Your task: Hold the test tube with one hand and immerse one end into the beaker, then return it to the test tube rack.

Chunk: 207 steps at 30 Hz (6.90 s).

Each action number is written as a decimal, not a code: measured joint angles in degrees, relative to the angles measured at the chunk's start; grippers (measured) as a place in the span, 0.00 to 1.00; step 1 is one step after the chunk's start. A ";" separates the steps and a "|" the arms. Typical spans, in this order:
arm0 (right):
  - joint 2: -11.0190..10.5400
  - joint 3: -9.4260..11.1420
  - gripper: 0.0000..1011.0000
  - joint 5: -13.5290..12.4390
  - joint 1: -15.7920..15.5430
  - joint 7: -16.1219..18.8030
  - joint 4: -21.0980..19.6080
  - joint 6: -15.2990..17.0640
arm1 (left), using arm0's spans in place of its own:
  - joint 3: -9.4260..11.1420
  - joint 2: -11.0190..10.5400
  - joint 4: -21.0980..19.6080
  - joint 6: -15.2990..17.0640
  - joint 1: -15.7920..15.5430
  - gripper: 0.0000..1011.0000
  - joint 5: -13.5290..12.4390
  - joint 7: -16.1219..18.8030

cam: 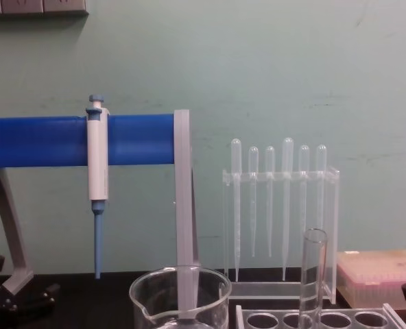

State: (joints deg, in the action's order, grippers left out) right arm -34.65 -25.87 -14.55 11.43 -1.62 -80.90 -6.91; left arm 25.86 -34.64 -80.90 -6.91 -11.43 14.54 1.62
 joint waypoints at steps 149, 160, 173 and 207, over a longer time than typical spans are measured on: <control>-3.27 -3.92 0.47 -12.62 8.24 47.81 -4.87 0.33 | 0.00 0.00 0.00 0.00 0.00 0.99 0.00 0.00; -3.34 -3.83 0.24 -12.69 8.18 47.75 -4.99 0.31 | 0.00 0.00 0.00 0.00 0.00 0.99 0.01 0.00; -4.55 -1.63 0.24 -14.09 8.20 44.90 -7.88 3.50 | 0.00 0.00 0.00 0.00 0.00 0.99 0.00 0.00; -10.98 -2.87 0.24 -23.23 17.22 45.12 -16.58 20.31 | 0.00 0.00 0.00 0.00 0.00 0.99 0.00 0.00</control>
State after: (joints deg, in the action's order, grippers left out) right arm -45.62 -28.73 -37.78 28.66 43.51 -97.48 13.39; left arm 25.86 -34.64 -80.90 -6.91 -11.43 14.55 1.62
